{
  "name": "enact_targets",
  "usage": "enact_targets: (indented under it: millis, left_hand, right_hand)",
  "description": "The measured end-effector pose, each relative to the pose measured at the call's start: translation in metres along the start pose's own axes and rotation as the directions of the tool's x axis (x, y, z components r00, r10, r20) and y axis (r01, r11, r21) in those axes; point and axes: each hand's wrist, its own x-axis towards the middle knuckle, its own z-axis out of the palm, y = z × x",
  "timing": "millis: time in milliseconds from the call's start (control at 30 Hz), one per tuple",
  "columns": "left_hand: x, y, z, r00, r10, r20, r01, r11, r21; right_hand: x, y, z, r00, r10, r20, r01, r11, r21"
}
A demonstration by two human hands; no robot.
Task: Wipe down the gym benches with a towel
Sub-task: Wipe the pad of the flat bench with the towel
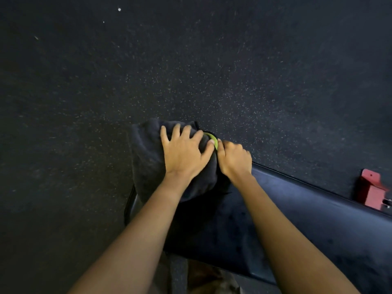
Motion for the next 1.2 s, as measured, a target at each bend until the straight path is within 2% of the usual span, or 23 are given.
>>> enact_targets:
  millis: [67, 167, 300, 400, 500, 767, 867, 933, 1033, 1100, 1200]
  left_hand:
    - [0.002, -0.009, -0.002, 0.999, -0.037, 0.007, 0.036, 0.999, 0.018]
    - [-0.006, -0.016, -0.005, 0.974, -0.226, 0.004, 0.226, 0.974, -0.024]
    - [-0.018, -0.032, -0.01, 0.894, -0.445, 0.058, 0.448, 0.886, -0.121]
    - [-0.03, -0.045, -0.012, 0.826, -0.552, 0.118, 0.564, 0.804, -0.189]
    - [-0.046, -0.057, -0.012, 0.757, -0.63, 0.171, 0.652, 0.72, -0.237]
    - [-0.113, -0.076, -0.004, 0.664, -0.713, 0.224, 0.748, 0.628, -0.216]
    - [-0.143, -0.082, -0.003, 0.631, -0.736, 0.246, 0.774, 0.575, -0.266]
    - [-0.15, -0.081, -0.004, 0.616, -0.743, 0.264, 0.783, 0.538, -0.313]
    - [-0.135, -0.078, -0.005, 0.593, -0.762, 0.26, 0.802, 0.533, -0.27]
    - [-0.115, -0.077, -0.007, 0.611, -0.747, 0.262, 0.791, 0.561, -0.244]
    - [-0.085, -0.076, -0.01, 0.679, -0.692, 0.244, 0.734, 0.632, -0.249]
  right_hand:
    - [-0.001, -0.001, 0.0, 1.0, -0.003, -0.013, 0.003, 1.0, -0.012]
    - [0.001, -0.02, 0.001, 0.999, -0.034, -0.027, 0.035, 0.999, 0.009]
    - [0.005, -0.051, 0.0, 0.991, -0.136, -0.018, 0.136, 0.991, 0.014]
    - [0.007, -0.07, 0.004, 0.981, -0.187, 0.053, 0.187, 0.982, -0.003]
    - [0.006, -0.085, 0.014, 0.973, -0.222, 0.065, 0.224, 0.974, -0.022]
    - [0.001, -0.083, 0.028, 0.95, -0.311, -0.01, 0.306, 0.94, -0.151]
    - [0.0, -0.083, 0.03, 0.945, -0.325, -0.043, 0.313, 0.932, -0.186]
    - [-0.001, -0.083, 0.033, 0.938, -0.335, -0.087, 0.31, 0.925, -0.219]
    - [-0.003, -0.082, 0.037, 0.924, -0.353, -0.144, 0.312, 0.917, -0.247]
    - [-0.003, -0.083, 0.039, 0.92, -0.359, -0.157, 0.315, 0.916, -0.248]
    - [-0.002, -0.083, 0.039, 0.919, -0.359, -0.159, 0.313, 0.915, -0.256]
